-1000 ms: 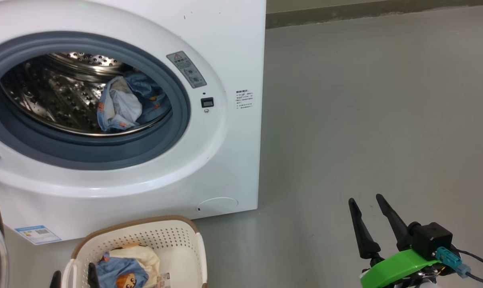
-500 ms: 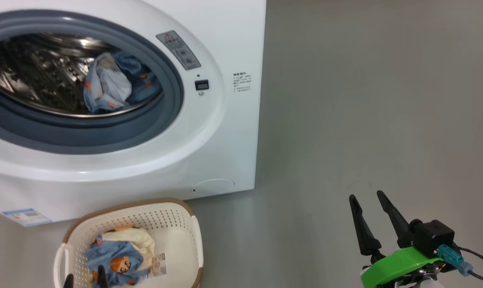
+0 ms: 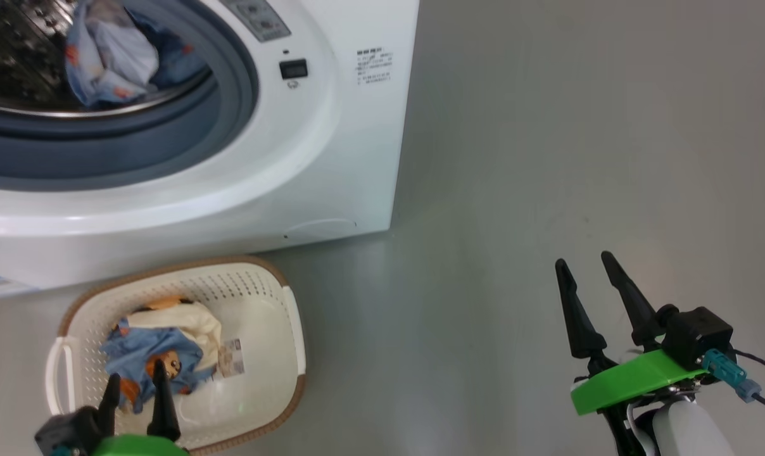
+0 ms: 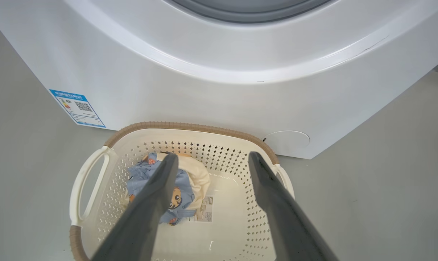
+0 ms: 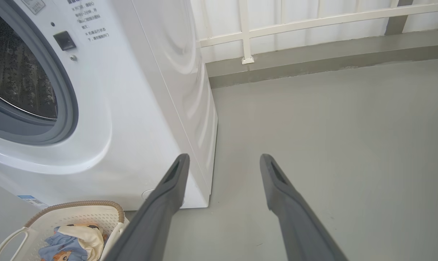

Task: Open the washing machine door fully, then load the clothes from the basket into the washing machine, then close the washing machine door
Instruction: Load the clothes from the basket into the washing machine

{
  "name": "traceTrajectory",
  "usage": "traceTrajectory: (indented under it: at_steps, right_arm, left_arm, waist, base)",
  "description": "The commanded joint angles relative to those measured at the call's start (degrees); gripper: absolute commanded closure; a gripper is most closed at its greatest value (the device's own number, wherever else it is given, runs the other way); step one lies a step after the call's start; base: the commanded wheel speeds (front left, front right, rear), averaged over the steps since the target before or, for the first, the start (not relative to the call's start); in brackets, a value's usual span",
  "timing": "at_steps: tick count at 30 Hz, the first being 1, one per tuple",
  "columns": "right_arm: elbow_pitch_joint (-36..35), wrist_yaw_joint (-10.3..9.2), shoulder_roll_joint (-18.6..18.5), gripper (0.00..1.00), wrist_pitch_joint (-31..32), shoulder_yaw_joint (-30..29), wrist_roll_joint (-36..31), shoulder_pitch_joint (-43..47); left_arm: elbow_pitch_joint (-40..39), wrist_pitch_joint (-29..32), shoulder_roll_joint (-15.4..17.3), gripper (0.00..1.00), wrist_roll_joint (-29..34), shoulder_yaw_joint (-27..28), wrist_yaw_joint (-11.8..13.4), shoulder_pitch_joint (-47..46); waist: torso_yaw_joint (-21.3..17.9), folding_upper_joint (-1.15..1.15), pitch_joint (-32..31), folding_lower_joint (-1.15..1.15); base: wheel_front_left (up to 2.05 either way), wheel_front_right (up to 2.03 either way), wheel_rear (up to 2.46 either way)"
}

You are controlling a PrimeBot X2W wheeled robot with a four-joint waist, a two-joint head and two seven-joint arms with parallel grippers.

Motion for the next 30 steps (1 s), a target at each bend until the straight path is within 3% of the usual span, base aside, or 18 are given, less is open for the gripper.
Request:
traceTrajectory:
  at_steps: [1, 15, 30]
  right_arm:
    - [-1.6, 0.09, 0.0, 0.00, -0.3, 1.3, 0.3, -1.1]
    - [-4.2, 0.09, 0.0, 0.00, -0.3, 0.2, 0.0, -4.5]
    - [-6.9, 0.09, 0.0, 0.00, -0.3, -0.9, -0.2, -6.4]
  left_arm:
    - [0.6, -0.5, 0.8, 0.00, -0.2, 2.4, -0.4, -1.8]
    - [19.4, -0.5, 3.9, 0.00, -0.6, 3.5, -4.1, -19.3]
    - [33.6, -0.5, 7.4, 0.00, -1.2, 3.3, -4.6, -33.1]
  waist:
    - [-0.8, 0.00, 4.1, 0.00]
    - [-0.5, 0.00, 16.7, 0.00]
    - [-0.1, 0.00, 27.2, 0.00]
  base:
    - [0.00, 0.00, 0.00]
    - [0.00, 0.00, 0.00]
    - [0.00, 0.00, 0.00]
